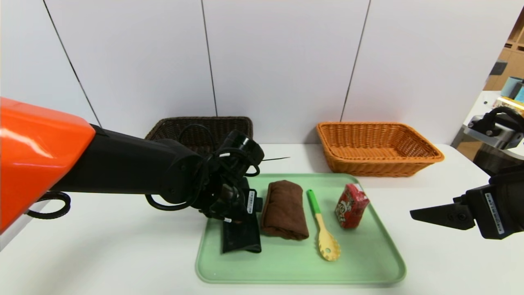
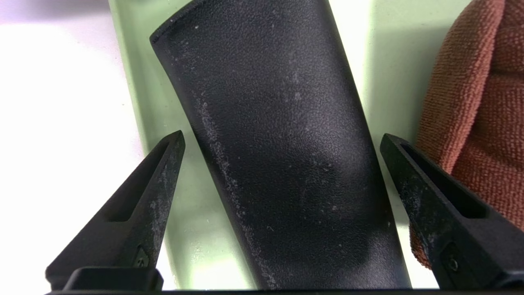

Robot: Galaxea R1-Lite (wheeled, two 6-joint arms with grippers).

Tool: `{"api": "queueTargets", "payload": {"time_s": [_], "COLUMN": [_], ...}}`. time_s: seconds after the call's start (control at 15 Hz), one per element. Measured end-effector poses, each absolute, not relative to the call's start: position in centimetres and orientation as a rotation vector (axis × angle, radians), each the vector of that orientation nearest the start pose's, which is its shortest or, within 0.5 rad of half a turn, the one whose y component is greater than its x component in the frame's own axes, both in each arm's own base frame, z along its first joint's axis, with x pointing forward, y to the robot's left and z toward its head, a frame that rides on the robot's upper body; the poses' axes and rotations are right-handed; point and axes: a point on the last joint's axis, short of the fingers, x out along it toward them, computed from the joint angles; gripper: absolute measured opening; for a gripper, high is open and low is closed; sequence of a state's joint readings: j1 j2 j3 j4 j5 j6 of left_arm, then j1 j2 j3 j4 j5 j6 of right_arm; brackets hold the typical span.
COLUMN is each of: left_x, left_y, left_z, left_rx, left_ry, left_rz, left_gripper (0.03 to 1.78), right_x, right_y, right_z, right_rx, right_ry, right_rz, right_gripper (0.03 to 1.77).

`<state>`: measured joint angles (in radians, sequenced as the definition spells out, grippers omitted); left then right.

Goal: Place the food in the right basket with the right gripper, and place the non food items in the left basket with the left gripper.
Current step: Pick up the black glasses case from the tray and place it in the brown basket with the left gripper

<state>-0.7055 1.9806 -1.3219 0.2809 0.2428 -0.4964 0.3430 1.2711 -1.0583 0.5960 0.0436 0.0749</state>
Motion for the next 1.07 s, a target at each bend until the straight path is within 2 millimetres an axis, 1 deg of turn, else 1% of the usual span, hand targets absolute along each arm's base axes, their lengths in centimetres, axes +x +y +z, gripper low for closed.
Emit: {"api": "queueTargets", "payload": {"time_s": [0.13, 0.2, 0.33, 0.47, 0.6, 0.87, 0.93, 1.07], "left_x": [28.1, 28.1, 28.2, 28.1, 28.1, 27.9, 27.7, 27.3], "left_y": [-23.2, -23.3, -23.3, -23.3, -23.3, -23.1, -23.0, -22.6], "left_z": [14.3, 14.3, 14.2, 14.1, 14.1, 14.6, 15.1, 16.1], "left_rx": [-0.023, -0.022, -0.021, -0.020, -0.020, -0.022, -0.026, -0.038], "left_ry": [0.920, 0.922, 0.923, 0.924, 0.925, 0.920, 0.912, 0.892], "left_rz": [-0.203, -0.203, -0.201, -0.201, -0.200, -0.203, -0.207, -0.215], "left_gripper": [1.68, 1.48, 1.17, 0.94, 0.80, 0.73, 0.68, 0.66], "right_x": [15.8, 15.8, 15.7, 15.7, 15.6, 15.4, 15.4, 15.3], "right_y": [5.8, 5.7, 5.7, 5.7, 5.7, 5.6, 5.6, 5.6], "right_z": [25.0, 25.0, 25.0, 25.1, 25.1, 25.2, 25.2, 25.3], "right_rx": [-0.051, -0.051, -0.050, -0.050, -0.050, -0.049, -0.048, -0.048], "right_ry": [0.816, 0.814, 0.811, 0.810, 0.808, 0.801, 0.800, 0.798], "right_rz": [0.335, 0.335, 0.336, 0.336, 0.336, 0.337, 0.337, 0.337], "right_gripper": [1.70, 1.70, 1.70, 1.70, 1.70, 1.70, 1.70, 1.70]}}
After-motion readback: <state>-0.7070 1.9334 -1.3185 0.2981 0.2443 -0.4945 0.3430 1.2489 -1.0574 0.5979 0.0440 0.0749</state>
